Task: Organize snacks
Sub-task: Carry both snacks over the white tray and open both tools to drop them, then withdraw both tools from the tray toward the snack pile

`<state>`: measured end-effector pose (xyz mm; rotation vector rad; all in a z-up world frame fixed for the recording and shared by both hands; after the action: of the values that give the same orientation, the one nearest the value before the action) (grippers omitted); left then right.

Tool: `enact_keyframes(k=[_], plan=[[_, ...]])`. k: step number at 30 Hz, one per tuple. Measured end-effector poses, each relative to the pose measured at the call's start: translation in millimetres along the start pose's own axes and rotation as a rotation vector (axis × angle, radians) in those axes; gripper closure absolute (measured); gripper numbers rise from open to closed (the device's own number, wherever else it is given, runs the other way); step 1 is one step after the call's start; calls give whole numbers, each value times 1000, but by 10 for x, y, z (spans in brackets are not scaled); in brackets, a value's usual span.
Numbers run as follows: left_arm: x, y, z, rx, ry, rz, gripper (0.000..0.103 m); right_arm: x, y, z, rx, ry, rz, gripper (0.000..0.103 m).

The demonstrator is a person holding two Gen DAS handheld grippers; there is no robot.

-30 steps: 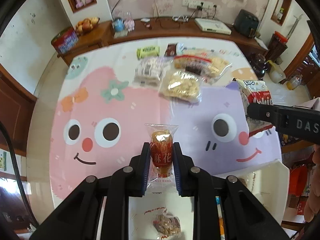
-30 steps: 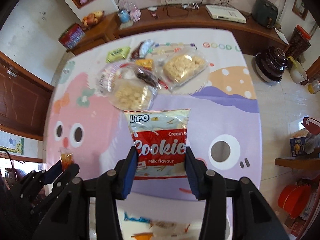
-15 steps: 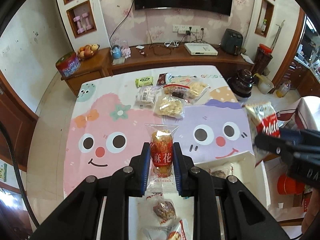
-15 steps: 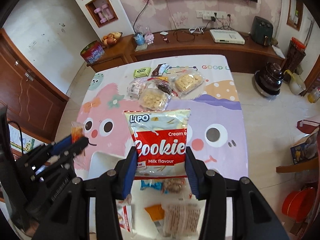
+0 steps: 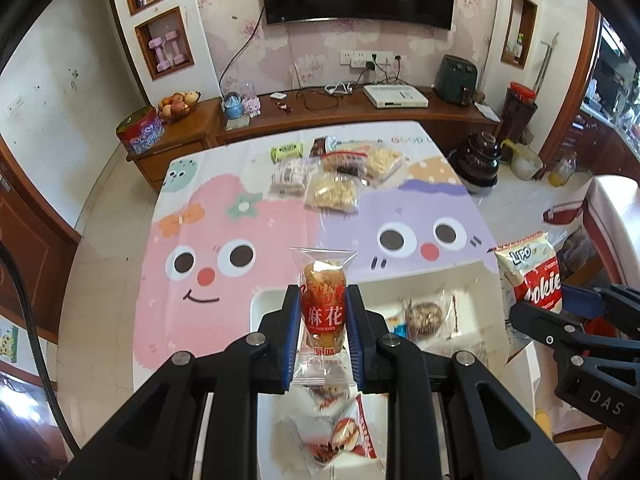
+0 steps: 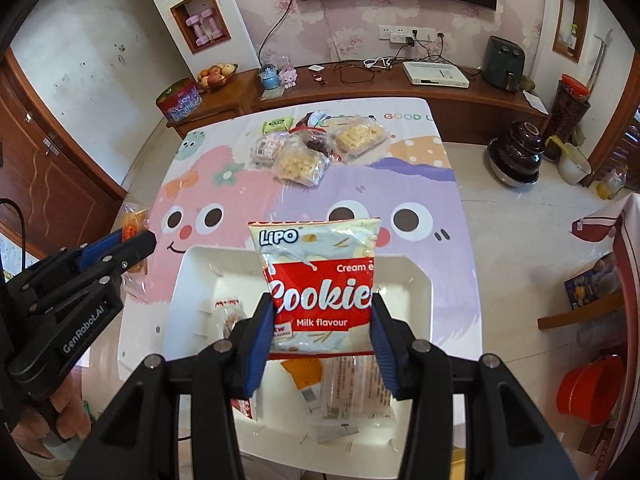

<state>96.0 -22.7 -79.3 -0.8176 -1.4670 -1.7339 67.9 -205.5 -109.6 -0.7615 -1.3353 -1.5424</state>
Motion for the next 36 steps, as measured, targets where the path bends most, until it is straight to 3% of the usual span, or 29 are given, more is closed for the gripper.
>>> enact_keyframes(k=[13,15,16,17,18,19,36], plan=[[-100,-377,-128,-16,-7,78,82,-143,-374,29,1,-25,75,56],[-114,-406,-128,-12,-8,91,72,-170,-414,23,-3,-28,93,56],[-128,-418,-118,-7,-6,99,52,-185,-431,21,-6,-28,102,55],[-137,-431,-102,2,-3,106,24,-197,-446,17,-11,-30,108,55],[-141,-439,-86,10,-2,109,16,-206,-459,11,-15,-29,113,55],[-133,-443,-71,19,-4,105,14,-213,-467,9,-19,-26,117,53],[8,-349,-48,-44,52,32,14,-113,-296,32,-50,29,39,51]])
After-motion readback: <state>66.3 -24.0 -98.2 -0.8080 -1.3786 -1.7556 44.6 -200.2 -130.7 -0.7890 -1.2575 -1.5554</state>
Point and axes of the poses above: each gripper's, at about its wrist camera, not at the fingertips, and x roughly against the way its jaws point, z to its left, y to its top, the point moved 8 cm from there along -x, roughly the way its jaws point, and after that the axes turned 9 degrees about y, right-handed, at the moved point
